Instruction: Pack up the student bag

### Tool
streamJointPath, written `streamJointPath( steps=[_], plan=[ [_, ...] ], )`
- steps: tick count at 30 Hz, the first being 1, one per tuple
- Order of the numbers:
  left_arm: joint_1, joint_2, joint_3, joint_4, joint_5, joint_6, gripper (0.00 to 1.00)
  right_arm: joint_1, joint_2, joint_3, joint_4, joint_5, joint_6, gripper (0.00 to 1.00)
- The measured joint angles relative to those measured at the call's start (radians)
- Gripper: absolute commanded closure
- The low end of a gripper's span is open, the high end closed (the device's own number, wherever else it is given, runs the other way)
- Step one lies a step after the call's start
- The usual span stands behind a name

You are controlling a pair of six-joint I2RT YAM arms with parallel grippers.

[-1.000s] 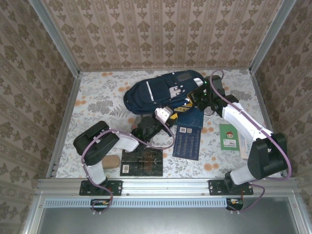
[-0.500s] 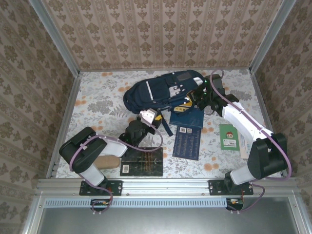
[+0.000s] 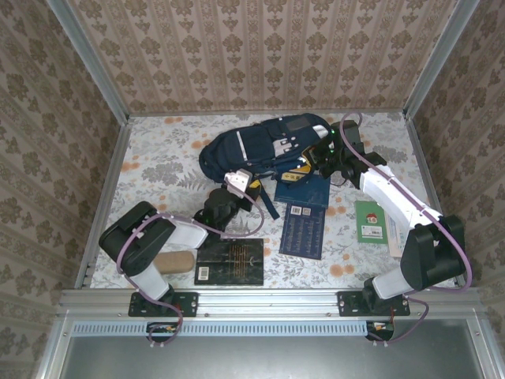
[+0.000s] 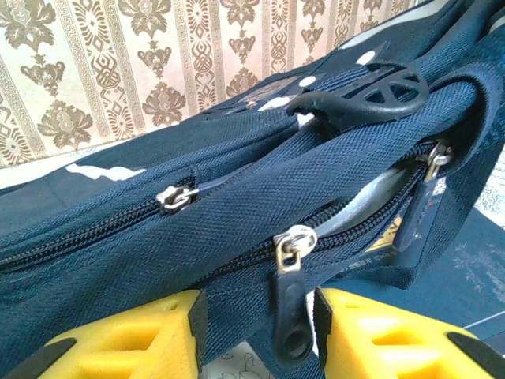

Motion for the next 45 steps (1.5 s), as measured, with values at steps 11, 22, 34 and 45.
streamJointPath(
  steps=[11, 22, 34, 45],
  plan=[
    [0.008, 0.001, 0.037, -0.038, 0.031, -0.028, 1.00, 0.000, 0.000, 0.000, 0.000, 0.000, 0.000, 1.00],
    [0.036, -0.023, 0.037, -0.103, 0.025, -0.050, 1.00, 0.003, 0.000, 0.000, -0.001, 0.000, -0.001, 1.00],
    [0.171, -0.177, 0.024, -0.367, -0.041, -0.060, 1.00, -0.026, -0.032, -0.063, 0.014, -0.026, -0.001, 1.00],
    [0.280, -0.277, 0.028, -0.541, 0.077, -0.011, 1.00, -0.113, -0.003, -0.048, 0.024, -0.080, -0.089, 0.99]
  ],
)
